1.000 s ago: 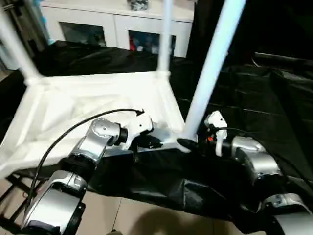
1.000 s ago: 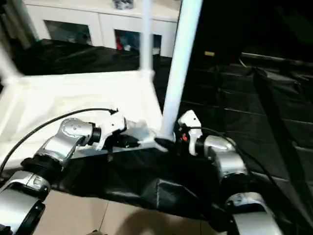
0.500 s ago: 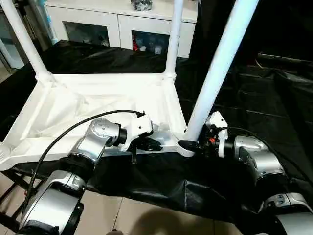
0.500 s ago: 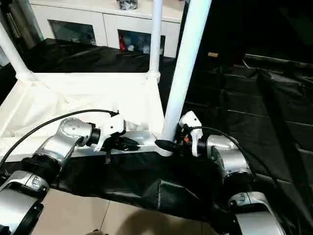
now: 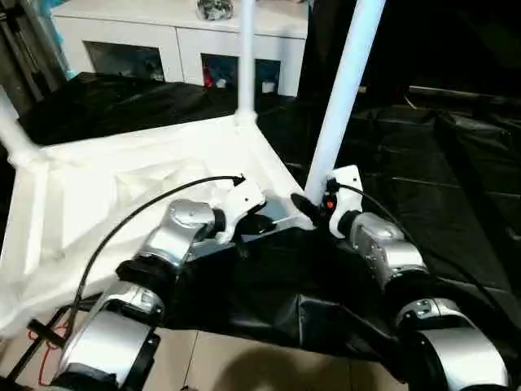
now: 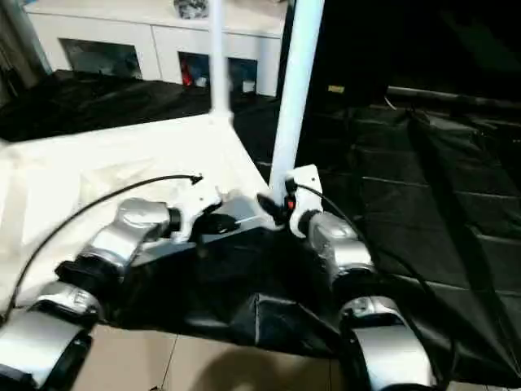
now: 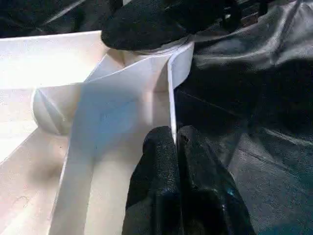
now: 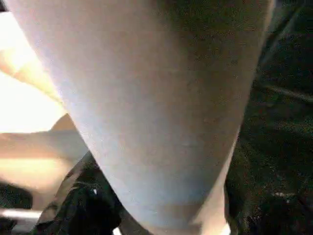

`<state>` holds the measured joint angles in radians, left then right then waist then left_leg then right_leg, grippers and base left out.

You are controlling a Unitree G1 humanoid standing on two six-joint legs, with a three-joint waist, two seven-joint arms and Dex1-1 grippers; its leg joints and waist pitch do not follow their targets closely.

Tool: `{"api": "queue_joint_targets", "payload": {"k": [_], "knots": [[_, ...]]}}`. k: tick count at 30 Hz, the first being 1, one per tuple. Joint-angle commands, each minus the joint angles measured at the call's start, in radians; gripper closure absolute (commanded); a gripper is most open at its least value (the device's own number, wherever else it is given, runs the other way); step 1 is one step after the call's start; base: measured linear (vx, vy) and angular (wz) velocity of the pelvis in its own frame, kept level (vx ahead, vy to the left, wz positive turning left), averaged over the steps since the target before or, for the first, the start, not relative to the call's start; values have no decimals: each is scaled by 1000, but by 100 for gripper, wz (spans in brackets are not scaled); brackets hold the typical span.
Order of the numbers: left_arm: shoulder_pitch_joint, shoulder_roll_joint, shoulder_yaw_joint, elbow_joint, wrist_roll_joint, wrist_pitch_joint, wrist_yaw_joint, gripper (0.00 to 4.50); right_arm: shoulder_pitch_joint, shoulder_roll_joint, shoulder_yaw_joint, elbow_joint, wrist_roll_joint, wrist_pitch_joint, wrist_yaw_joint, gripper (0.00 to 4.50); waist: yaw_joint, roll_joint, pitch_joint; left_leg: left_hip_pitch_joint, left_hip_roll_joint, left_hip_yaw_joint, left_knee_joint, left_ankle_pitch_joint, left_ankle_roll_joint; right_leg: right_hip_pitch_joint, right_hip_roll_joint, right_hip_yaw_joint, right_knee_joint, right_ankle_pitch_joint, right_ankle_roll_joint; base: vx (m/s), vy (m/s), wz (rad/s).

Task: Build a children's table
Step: Rotate leg to tighten

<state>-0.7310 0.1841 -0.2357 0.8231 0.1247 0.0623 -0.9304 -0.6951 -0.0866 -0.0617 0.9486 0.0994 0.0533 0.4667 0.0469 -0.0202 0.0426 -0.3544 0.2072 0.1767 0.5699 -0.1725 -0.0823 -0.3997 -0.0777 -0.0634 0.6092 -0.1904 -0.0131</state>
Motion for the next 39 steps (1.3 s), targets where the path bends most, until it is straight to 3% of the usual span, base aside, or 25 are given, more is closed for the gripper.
{"api": "queue_joint_targets", "payload": {"k": [1,6,10,15,20,26,27,39], "knots": [[-2,-76,-61,-32,-2,-12,-33,450,20,59,85,55,-61,11,29,141,3,2,-54,-1,20,-1,-64,-236,24,47,-59,44,-78,-182,-222,0,0,0],[-5,-45,-58,-28,-4,-33,-53,450,26,39,80,30,-27,6,142,92,4,2,-52,1,21,-2,-66,-255,33,48,-60,44,-82,-209,-223,0,0,0],[1,-6,-56,-34,-12,-59,-114,450,45,-13,104,-13,-24,-15,265,62,7,2,-55,-1,22,-1,-63,-239,45,52,-60,43,-79,-171,-231,0,0,0],[8,35,-58,-37,-14,-77,-174,450,79,-77,132,-68,-21,-35,431,62,13,4,-53,0,25,2,-62,-233,57,53,-58,41,-75,-141,-249,0,0,0],[21,75,-58,-53,-41,-98,-281,450,121,-160,165,-153,9,1,650,62,24,2,-54,1,28,4,-60,-230,65,52,-59,41,-73,-139,-254,0,0,0],[29,91,-64,-65,-47,-94,-323,450,127,-180,169,-171,19,35,707,62,33,1,-54,2,29,4,-60,-223,58,50,-59,41,-72,-148,-258,0,0,0],[29,92,-64,-65,-47,-95,-325,450,128,-180,170,-175,19,38,710,84,35,1,-54,2,29,4,-61,-222,55,50,-60,41,-72,-154,-255,0,0,0],[40,89,-63,-82,-56,-65,-334,450,169,-162,177,-229,33,92,714,174,41,5,-54,3,28,3,-63,-224,41,50,-59,41,-74,-163,-240,0,0,0]]}}
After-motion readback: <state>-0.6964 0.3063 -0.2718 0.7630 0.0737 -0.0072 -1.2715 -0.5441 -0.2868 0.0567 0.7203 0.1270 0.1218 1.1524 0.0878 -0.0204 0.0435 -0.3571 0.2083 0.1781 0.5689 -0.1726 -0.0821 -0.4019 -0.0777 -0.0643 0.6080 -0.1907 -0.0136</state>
